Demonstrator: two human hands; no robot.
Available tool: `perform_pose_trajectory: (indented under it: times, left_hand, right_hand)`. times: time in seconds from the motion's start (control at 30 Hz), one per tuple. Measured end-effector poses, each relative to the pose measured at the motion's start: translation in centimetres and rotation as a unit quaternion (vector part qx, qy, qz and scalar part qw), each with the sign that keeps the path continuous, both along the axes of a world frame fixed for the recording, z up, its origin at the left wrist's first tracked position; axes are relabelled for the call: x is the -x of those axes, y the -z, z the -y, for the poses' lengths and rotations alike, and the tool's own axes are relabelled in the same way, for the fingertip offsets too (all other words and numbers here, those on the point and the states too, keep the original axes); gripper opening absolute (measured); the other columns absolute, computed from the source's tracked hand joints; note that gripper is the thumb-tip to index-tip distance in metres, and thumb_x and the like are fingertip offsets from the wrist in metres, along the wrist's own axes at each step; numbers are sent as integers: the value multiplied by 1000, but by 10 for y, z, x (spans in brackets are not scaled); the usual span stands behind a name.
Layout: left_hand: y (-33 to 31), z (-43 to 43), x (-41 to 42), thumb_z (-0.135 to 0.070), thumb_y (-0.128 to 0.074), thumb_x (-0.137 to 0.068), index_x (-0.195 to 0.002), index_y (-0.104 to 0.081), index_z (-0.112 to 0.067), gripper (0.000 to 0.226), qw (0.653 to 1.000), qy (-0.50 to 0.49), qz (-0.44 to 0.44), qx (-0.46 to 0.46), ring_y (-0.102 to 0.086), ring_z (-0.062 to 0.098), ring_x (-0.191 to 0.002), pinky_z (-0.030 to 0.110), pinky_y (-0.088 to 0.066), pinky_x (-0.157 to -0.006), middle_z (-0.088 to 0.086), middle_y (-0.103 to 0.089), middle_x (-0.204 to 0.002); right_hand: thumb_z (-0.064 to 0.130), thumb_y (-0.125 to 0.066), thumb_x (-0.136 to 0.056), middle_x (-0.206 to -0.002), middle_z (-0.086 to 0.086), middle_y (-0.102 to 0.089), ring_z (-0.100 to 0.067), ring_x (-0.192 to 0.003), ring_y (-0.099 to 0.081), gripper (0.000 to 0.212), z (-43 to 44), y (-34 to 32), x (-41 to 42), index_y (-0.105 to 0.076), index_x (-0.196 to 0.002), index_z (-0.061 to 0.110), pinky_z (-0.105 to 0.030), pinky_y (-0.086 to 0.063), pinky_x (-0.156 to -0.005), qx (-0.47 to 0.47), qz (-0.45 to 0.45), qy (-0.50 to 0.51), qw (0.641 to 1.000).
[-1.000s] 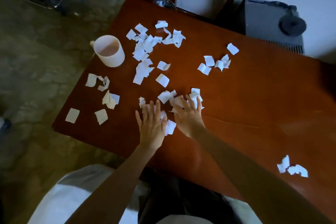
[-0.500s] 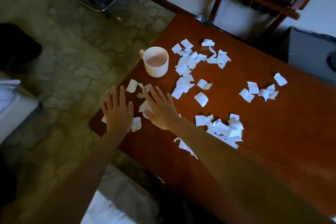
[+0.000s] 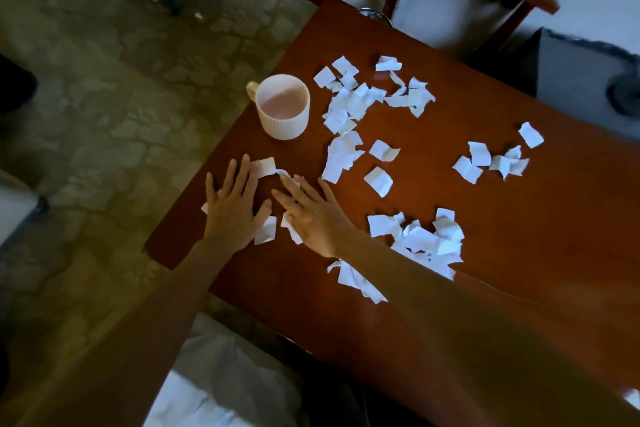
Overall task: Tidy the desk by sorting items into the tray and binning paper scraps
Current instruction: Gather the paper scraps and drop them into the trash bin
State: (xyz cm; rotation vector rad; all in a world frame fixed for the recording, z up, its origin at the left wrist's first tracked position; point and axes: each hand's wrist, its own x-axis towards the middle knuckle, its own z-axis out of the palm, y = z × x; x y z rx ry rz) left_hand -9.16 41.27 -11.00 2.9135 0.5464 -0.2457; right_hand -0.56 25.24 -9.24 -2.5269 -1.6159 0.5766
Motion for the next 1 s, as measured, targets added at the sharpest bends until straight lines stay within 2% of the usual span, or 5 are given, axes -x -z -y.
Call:
perform_pose_trajectory:
  times: [0.27,0.5,0.7,0.83,1.0]
  left_hand:
    - [-6,85,0,-44,-23,-87,-140,-40,-7,66,996,52,31,62,-33,36,-138,59,-18,-110,18,-36,-148]
    - [-7,196,9,-75,-21,-77,-143,-29,-8,94,985,171,-5,34,-36,36,-136,54,-6,-113,19,-37,-148]
    - [-7,255,5,-83,-23,-70,-142,-29,-4,107,974,221,-27,31,-32,36,-138,53,-8,-111,23,-36,-147]
    - [-3,292,-5,-76,-29,-69,-142,-28,-5,103,970,241,-32,14,-30,37,-138,53,-9,-112,23,-36,-147]
    - [-4,353,-24,-73,-41,-70,-140,-35,-5,97,965,258,-35,-21,-41,37,-133,57,-27,-109,22,-42,-143]
  right_hand:
    - [35,-49,-93,-153,-10,-29,-30,-139,-33,52,91,5,12,-36,-141,20,-52,-30,-108,51,79,121,988]
    - [45,-45,-92,-151,-6,-35,-26,-139,-34,61,176,-4,24,-28,-144,20,-46,-33,-108,143,113,271,945]
    - [40,-26,-99,-159,-9,3,-27,-146,7,59,246,-3,21,-6,-150,16,-48,5,-114,160,74,312,934]
    - [41,-13,-97,-157,-11,-13,-31,-145,-11,58,285,-7,20,-19,-148,14,-53,-13,-115,132,46,368,919]
    - [45,7,-87,-159,-9,-3,-28,-147,0,71,346,-11,12,-11,-149,16,-49,-2,-117,109,13,406,907]
